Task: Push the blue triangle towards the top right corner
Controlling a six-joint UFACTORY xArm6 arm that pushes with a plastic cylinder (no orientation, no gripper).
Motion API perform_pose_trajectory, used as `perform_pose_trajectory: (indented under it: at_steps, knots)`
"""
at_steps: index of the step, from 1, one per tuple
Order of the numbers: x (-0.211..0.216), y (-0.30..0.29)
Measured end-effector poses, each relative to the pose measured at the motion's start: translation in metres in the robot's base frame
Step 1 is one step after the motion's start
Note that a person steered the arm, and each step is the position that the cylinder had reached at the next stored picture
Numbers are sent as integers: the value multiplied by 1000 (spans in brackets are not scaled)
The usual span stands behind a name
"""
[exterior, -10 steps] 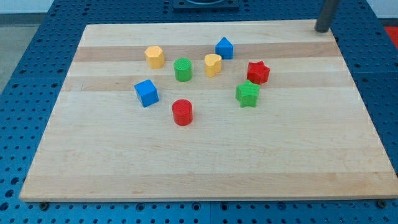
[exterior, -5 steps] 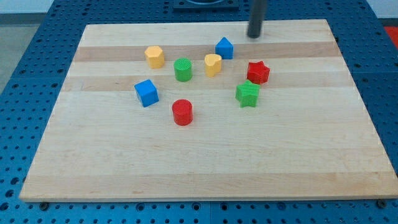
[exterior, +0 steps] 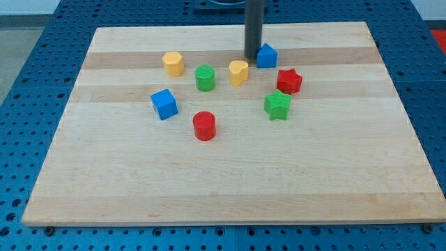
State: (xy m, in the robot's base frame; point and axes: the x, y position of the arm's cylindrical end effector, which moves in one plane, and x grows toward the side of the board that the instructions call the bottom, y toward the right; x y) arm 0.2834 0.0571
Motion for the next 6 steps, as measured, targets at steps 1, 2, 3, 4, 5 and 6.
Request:
perform_pose_trajectory:
  at_steps: [1, 2, 3, 4, 5, 6]
  knots:
    - [0, 43]
    - [13, 32]
    - [41, 14]
    - [60, 16]
    - [63, 32]
    - [54, 47]
